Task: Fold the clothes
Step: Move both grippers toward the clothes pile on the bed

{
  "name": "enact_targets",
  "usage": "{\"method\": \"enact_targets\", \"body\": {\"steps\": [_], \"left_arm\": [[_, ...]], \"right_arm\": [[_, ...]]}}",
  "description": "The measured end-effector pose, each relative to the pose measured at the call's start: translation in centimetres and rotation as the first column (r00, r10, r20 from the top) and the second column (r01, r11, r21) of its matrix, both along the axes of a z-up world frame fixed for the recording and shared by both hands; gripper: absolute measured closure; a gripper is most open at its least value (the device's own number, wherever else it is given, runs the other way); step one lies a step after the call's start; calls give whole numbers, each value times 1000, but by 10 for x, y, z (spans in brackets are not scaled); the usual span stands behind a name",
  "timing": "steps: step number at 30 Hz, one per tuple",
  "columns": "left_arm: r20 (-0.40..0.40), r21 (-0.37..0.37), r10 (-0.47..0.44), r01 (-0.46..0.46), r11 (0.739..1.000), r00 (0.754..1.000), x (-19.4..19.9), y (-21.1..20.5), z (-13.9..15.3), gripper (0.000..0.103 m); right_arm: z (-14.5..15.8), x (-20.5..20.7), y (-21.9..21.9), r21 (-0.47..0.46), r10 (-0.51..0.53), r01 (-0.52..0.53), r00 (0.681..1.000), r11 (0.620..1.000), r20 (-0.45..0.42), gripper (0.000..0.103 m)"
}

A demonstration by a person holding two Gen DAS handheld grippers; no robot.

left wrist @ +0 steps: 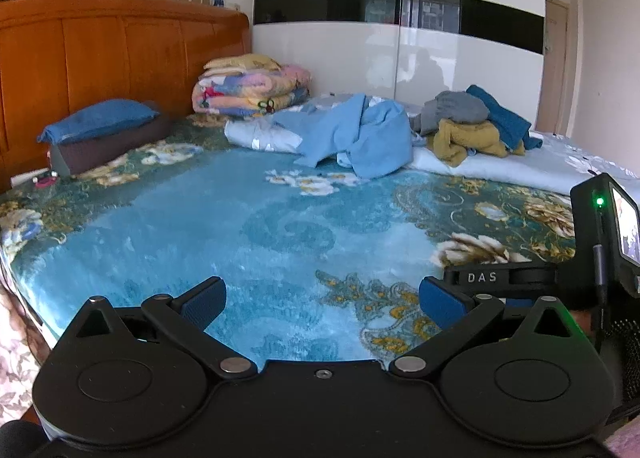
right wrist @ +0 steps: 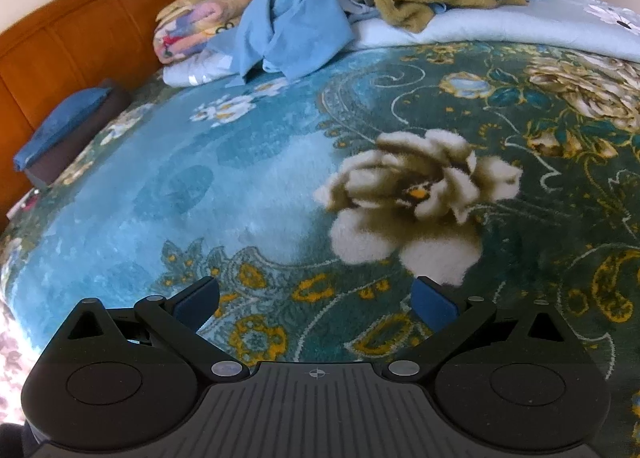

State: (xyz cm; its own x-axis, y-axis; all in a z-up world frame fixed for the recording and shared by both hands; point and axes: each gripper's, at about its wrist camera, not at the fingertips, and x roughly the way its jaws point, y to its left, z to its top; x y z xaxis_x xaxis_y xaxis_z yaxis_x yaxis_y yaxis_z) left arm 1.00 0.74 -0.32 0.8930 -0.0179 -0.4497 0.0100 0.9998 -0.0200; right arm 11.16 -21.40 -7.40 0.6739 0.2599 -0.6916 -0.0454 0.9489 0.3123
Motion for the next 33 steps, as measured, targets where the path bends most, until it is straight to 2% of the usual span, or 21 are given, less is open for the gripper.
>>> {"method": "enact_targets", "body": {"steps": [8,11,14,16,19,22,27,31,33], "left_arm": [[-108,-81,-48,39,996,993,47,35,-15,1],[-129,-95,-124,112,989,984,84,58,-24,1],[-138,-90,-238,227,970,962,116,76,-25,1],[-150,-91,-305,294,951,940,130,85,-19,1],[-222,-108,-354,338,935,908,147,92,-7,1],[-298,-139,-374,348,927,878,154,98,25,1],[-377,-156,-406,375,914,833,154,106,102,1],[-377,-158,-463,437,885,802,152,106,169,1],[-351,-147,-488,468,871,799,156,102,197,1]], "right_arm": [[3,30,37,-146,12,-19,999,989,-49,0],[3,40,59,-235,2,-7,1000,972,-20,0],[10,50,75,-298,-51,43,999,954,-19,0],[17,60,84,-309,-75,60,997,949,-37,0],[32,71,96,-315,-117,88,990,945,-74,0],[58,71,108,-321,-116,66,983,945,-140,0],[141,60,110,-280,-139,81,971,957,-196,0],[218,52,98,-216,-178,137,967,967,-184,0],[254,48,90,-181,-202,176,970,968,-138,0]]}}
